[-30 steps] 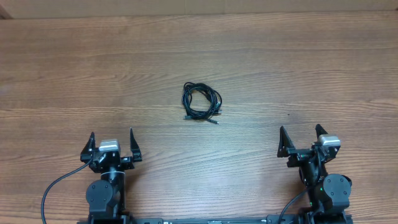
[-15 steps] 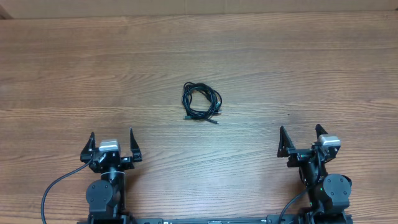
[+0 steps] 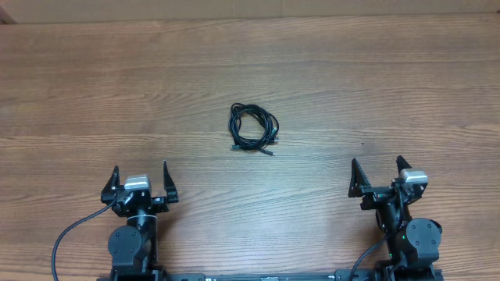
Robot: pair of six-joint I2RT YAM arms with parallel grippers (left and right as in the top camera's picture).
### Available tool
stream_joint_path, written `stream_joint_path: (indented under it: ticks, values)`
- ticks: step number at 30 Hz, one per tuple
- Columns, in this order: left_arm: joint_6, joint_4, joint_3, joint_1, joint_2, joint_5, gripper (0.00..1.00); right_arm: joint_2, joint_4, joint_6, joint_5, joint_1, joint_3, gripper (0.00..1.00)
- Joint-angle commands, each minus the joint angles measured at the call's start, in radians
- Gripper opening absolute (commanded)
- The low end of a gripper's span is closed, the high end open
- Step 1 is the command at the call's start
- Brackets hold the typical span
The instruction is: Untangle cables
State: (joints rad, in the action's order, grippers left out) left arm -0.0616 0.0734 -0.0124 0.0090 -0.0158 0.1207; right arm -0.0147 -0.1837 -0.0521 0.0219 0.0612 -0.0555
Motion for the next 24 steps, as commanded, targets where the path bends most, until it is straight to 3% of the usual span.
stream_joint_path:
  ticks: [1,11,14,16,19,24]
  values:
    - [-0.017,-0.007,0.008,0.004,0.005,0.010,1.00,0.010,0.003,-0.004,-0.002,0.005,0.004,1.00]
    - [-0.017,-0.007,0.008,0.004,0.005,0.010,1.00,0.010,0.003,-0.005,-0.001,0.005,0.004,1.00]
    - [-0.009,-0.031,0.008,0.004,0.005,0.006,1.00,0.008,0.033,-0.084,0.083,0.007,0.003,1.00]
    - [0.065,-0.017,0.008,0.003,0.005,-0.070,1.00,0.008,0.092,-0.079,0.084,0.007,0.003,1.00]
    - [0.069,0.005,0.006,0.004,-0.001,-0.107,1.00,0.008,0.146,-0.116,0.141,0.007,0.003,1.00]
    - [0.161,0.006,0.004,0.003,-0.002,-0.185,1.00,0.008,0.065,-0.161,0.250,0.007,-0.014,1.00]
